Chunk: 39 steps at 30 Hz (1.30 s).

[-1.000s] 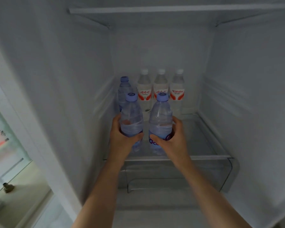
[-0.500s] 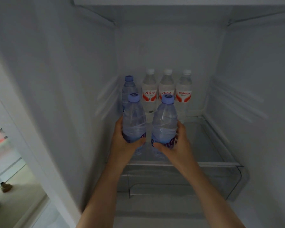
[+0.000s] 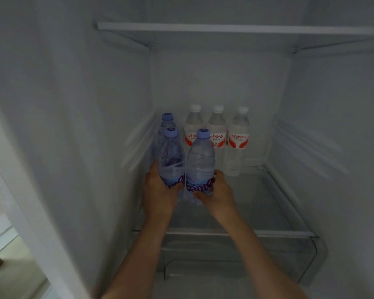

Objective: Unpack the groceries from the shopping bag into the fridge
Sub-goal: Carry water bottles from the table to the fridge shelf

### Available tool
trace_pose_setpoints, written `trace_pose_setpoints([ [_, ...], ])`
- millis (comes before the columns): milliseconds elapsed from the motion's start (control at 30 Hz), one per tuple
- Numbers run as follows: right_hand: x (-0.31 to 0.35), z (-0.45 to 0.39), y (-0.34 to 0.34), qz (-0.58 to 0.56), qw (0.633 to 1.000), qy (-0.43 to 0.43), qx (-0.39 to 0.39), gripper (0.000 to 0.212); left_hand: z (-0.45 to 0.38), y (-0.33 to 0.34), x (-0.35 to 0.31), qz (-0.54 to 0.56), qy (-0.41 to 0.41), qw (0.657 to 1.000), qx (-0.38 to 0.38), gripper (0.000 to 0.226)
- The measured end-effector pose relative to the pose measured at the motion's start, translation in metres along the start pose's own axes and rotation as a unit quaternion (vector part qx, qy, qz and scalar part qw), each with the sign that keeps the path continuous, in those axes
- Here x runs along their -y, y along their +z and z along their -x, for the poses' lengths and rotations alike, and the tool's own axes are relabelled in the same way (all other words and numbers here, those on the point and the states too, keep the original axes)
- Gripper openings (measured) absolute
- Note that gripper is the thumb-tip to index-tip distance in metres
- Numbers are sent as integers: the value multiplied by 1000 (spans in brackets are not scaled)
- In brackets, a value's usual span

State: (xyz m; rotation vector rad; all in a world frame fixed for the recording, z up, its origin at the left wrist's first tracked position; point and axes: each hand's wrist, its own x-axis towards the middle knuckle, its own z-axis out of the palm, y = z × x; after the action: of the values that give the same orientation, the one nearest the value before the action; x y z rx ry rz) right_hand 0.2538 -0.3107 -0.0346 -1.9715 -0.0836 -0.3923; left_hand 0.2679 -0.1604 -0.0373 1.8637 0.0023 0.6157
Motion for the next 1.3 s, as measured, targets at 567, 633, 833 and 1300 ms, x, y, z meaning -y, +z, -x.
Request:
trace_pose_setpoints([
  [567, -6, -51, 25, 47, 999, 10, 15, 61, -44, 19, 18, -18, -24, 999, -33, 86],
  [633, -3, -51, 26, 46, 999, 12, 15, 61, -45, 19, 19, -11, -25, 999, -32, 86],
  [833, 6, -34, 20, 57, 998, 23, -19, 52, -20, 14, 18, -59, 5, 997, -55, 50],
  [1300, 22, 155, -16, 130, 978, -17, -159, 41, 130, -56, -19, 26, 22, 995, 94, 37],
])
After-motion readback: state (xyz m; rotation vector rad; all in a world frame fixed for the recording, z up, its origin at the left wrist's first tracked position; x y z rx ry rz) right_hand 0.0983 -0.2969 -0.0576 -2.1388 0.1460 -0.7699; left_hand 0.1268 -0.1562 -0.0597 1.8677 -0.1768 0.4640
